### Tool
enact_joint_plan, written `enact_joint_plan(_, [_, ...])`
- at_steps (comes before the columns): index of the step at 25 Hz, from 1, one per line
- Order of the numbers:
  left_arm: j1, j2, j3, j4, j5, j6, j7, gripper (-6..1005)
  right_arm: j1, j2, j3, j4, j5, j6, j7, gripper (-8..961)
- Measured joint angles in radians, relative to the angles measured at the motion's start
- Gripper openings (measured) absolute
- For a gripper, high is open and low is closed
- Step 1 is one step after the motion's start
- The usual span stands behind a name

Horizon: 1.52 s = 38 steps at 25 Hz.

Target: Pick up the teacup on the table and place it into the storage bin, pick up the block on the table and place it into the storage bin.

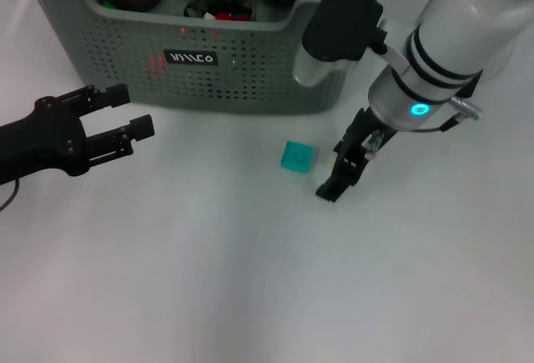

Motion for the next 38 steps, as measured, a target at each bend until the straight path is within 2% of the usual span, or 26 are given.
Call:
enact_joint_plan(7, [0.0, 0.0, 0.0, 0.0, 0.0, 0.001, 0.0, 727, -0.007, -0.006, 0.007, -0.02, 0.047, -0.075, -0.039, 822])
enact_joint_plan(11, [0.003, 0.0, 0.0, 0.0, 0.0, 0.001, 0.0, 727, -0.012, -0.01, 0.011, -0.024, 0.043, -0.04, -0.028, 822])
enact_joint_plan(16, [0.004, -0.001, 0.0, 0.0, 0.0, 0.001, 0.0, 727, -0.01, -0.002, -0.024, -0.017, 0.037, -0.025, -0.02, 821])
enact_joint_plan(32, [0.005, -0.002, 0.0, 0.0, 0.0, 0.001, 0.0, 727, -0.008, -0.003, -0.051, -0.015, 0.036, -0.027, 0.008, 478])
enact_joint_plan(38, [0.006, -0.002, 0.0, 0.0, 0.0, 0.001, 0.001, 727, -0.014, -0.007, -0.038, -0.025, 0.045, -0.032, 0.01, 303])
